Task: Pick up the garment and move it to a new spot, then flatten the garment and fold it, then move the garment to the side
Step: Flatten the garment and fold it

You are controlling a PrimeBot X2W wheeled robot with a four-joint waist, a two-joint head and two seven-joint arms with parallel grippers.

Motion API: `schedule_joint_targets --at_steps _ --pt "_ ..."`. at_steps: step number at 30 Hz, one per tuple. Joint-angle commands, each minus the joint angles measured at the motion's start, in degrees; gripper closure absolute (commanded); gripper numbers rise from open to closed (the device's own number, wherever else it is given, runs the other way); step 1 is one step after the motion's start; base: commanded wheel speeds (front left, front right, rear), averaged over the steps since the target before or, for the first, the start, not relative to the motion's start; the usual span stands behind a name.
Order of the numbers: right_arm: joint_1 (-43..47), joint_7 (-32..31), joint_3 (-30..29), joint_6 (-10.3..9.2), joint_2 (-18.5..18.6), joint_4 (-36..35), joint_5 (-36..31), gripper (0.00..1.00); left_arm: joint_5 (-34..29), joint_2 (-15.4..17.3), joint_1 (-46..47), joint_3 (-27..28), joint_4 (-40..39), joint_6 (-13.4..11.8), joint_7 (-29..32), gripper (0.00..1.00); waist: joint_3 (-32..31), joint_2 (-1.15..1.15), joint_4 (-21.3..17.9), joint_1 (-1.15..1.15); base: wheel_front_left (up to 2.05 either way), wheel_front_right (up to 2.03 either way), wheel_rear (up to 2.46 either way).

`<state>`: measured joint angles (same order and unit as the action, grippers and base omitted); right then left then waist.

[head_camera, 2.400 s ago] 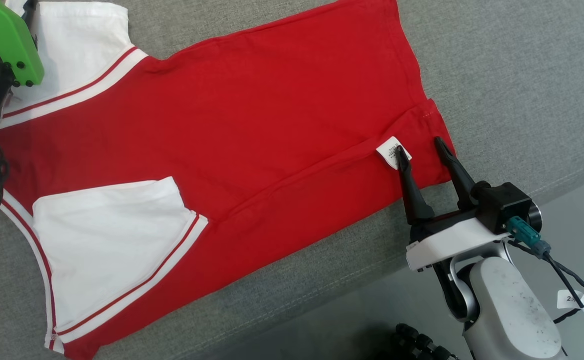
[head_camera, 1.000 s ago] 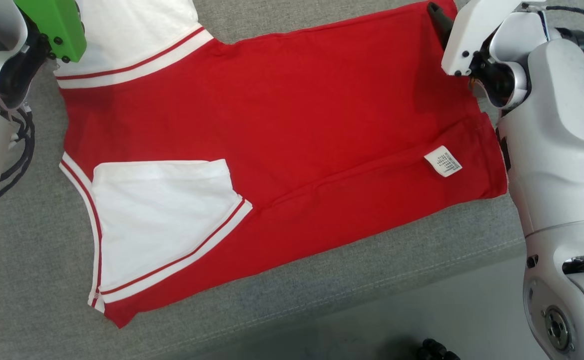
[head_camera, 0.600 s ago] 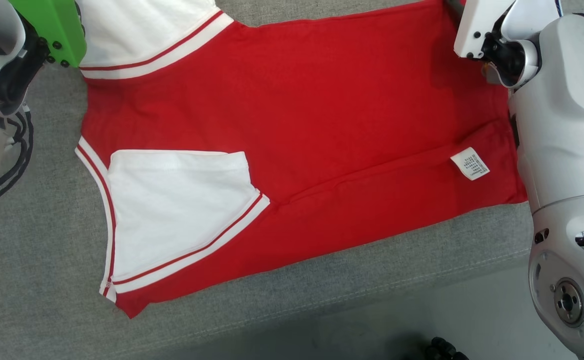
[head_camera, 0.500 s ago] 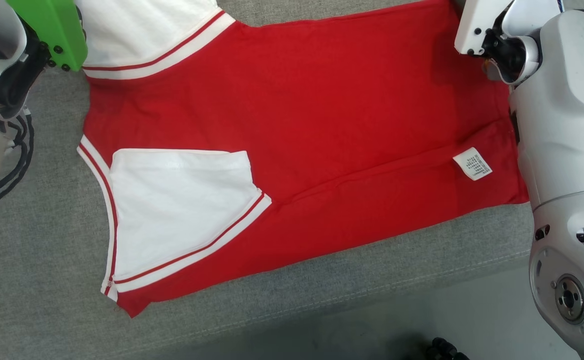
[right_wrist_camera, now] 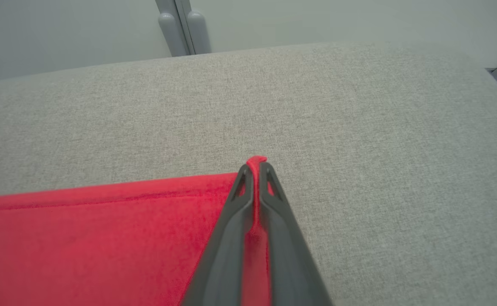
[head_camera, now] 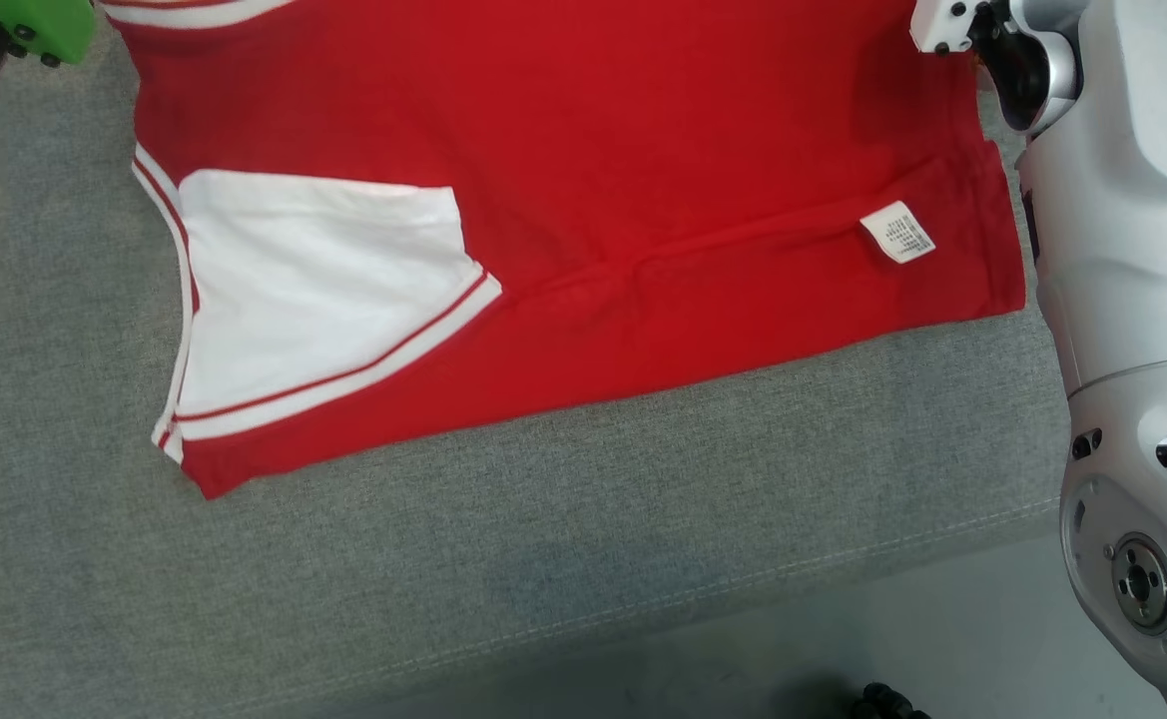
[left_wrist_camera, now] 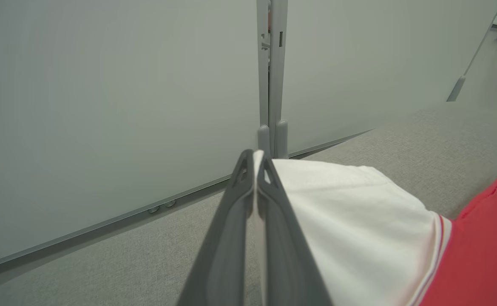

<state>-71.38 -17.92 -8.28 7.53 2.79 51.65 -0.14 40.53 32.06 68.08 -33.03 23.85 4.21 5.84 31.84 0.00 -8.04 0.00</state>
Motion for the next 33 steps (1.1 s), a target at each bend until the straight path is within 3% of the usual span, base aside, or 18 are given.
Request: schedule_joint_targets --at_steps 1,12,23,24,33 --pt "-0.8 2.2 0.4 -0.08 0.2 -0.4 0.1 1.00 -0.7 0.6 0.9 0.5 -0.2 0.4 -2.1 1.00 -0.2 0.00 0.1 0.00 0.00 0.00 0.00" --pt "7.5 11.1 3.3 -0.08 1.1 0.0 0.9 1.00 5.1 3.5 -12.7 1.5 -6.9 1.7 -7.8 1.00 -5.7 0.00 1.7 0.00 0.00 0.00 0.00" --pt "18.5 17.6 8.1 -0.09 5.3 -2.5 4.4 1.00 10.6 6.6 -34.4 3.7 -22.2 -4.6 -12.4 1.00 -9.9 0.00 2.3 0.00 0.00 0.00 0.00" --pt "20.3 18.3 8.8 -0.09 5.8 -3.4 5.2 1.00 11.6 7.2 -38.3 3.8 -25.5 -6.2 -12.4 1.00 -10.2 0.00 2.4 0.00 0.00 0.00 0.00" --pt "26.4 18.9 9.7 -0.09 7.2 -7.5 7.2 1.00 14.0 8.8 -48.9 4.2 -32.5 -10.8 -12.7 1.00 -10.7 0.00 3.0 0.00 0.00 0.00 0.00"
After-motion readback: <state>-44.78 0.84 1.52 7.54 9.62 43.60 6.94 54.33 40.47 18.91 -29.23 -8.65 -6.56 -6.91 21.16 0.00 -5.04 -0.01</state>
